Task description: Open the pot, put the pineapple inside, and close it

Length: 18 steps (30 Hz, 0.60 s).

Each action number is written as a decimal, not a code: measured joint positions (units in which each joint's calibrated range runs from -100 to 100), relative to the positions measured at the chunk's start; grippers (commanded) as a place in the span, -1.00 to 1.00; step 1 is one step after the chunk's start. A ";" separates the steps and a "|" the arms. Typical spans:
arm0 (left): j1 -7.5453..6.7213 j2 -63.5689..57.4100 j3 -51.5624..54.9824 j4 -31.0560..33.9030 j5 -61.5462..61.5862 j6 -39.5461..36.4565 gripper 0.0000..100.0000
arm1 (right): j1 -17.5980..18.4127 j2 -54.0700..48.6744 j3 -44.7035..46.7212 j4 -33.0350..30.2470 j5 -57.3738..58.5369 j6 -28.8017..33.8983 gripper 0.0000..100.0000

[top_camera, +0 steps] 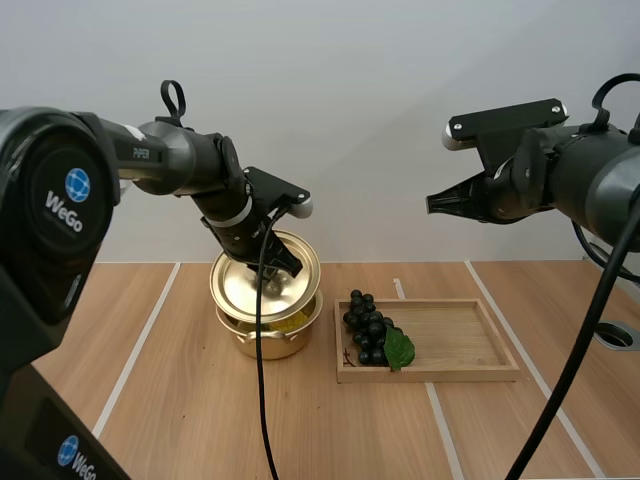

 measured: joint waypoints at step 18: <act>0.00 2.15 0.00 0.12 4.18 1.08 -1.00 | 0.00 0.00 0.00 0.00 0.00 0.00 -1.00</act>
